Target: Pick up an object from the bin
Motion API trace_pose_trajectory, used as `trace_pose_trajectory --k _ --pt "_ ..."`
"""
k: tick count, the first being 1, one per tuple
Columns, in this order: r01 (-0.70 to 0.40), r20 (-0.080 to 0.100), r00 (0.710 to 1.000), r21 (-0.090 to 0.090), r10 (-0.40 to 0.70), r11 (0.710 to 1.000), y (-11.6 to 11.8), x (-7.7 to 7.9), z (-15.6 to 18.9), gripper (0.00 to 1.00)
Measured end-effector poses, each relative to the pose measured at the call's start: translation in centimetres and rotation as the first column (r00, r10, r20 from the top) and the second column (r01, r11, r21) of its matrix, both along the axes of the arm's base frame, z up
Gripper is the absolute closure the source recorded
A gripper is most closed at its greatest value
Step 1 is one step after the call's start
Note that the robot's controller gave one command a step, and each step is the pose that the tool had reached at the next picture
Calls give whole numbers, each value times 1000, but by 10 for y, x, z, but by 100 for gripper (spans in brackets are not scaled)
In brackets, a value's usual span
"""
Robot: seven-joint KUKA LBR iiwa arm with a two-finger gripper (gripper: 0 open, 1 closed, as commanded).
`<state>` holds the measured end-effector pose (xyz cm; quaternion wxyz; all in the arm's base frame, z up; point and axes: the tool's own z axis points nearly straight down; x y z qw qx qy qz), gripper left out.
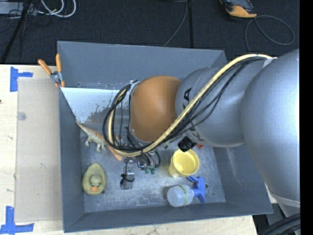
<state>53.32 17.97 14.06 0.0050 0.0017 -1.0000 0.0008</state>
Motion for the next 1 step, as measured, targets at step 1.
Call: trace_pose_trajectory --k 1 --pt "4 7 1000 1 -4 1000 -1 2 4 0"
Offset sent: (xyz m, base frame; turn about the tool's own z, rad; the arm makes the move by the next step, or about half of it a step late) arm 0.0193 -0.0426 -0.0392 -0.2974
